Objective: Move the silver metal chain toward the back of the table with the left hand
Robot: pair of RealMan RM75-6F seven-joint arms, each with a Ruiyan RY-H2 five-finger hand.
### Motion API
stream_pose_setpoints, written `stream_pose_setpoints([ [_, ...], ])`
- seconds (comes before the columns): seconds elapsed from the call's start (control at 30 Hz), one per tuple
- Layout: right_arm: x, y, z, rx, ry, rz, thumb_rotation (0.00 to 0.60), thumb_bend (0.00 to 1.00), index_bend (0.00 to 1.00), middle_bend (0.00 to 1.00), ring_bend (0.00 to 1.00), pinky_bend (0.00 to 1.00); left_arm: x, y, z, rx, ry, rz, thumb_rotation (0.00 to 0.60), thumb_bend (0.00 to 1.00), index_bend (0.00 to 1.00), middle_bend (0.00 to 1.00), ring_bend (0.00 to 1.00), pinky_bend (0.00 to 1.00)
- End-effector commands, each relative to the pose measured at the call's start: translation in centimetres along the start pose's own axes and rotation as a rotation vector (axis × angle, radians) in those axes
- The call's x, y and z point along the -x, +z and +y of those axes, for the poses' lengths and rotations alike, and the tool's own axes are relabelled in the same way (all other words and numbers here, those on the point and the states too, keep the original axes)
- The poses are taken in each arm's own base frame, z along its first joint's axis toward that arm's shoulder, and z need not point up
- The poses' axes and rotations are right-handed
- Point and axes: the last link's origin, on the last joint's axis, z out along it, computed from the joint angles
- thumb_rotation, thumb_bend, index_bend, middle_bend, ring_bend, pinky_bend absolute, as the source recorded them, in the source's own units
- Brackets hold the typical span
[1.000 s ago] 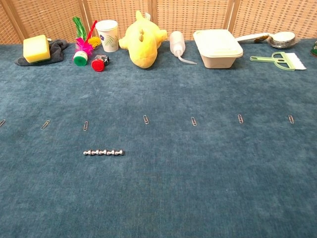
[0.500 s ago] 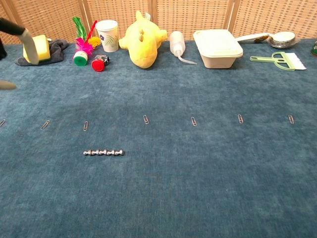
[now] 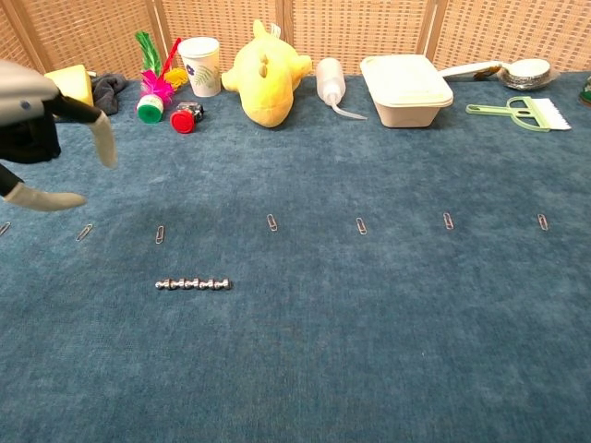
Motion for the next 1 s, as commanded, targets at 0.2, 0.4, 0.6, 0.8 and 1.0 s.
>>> stream_pose_setpoints([
  [0.2,-0.1,-0.2,0.4,0.008,-0.001,0.003,0.600,0.44,0.15,0.15,0.14,0.17,0.8,0.7,1.4,0.016,-0.009,-0.051,0.401,0.57,0.44,0.97,0.92,0.85],
  [0.4,0.0,-0.3,0.6,0.013,0.001,-0.002,0.600,0.44,0.15,0.15,0.14,0.17,1.3,1.1,2.2,0.025,-0.012,-0.077,0.402,0.60,0.48,0.97,0.92,0.85],
  [0.6,-0.1,-0.4,1.0,0.020,0.002,0.002,0.600,0.44,0.15,0.15,0.14,0.17,1.8,1.5,2.7,0.034,0.002,-0.089,0.402,0.67,0.50,0.97,0.92,0.85],
  [0.8,-0.1,-0.5,1.2,0.023,0.002,0.001,0.600,0.44,0.15,0.15,0.14,0.17,2.6,1.8,3.3,0.038,0.003,-0.109,0.401,0.68,0.54,0.97,0.92,0.85],
  [1.0,-0.1,-0.6,1.3,0.027,0.003,0.002,0.600,0.44,0.14,0.15,0.14,0.17,3.1,2.0,3.7,0.038,0.012,-0.104,0.395,0.65,0.54,0.97,0.92,0.85],
])
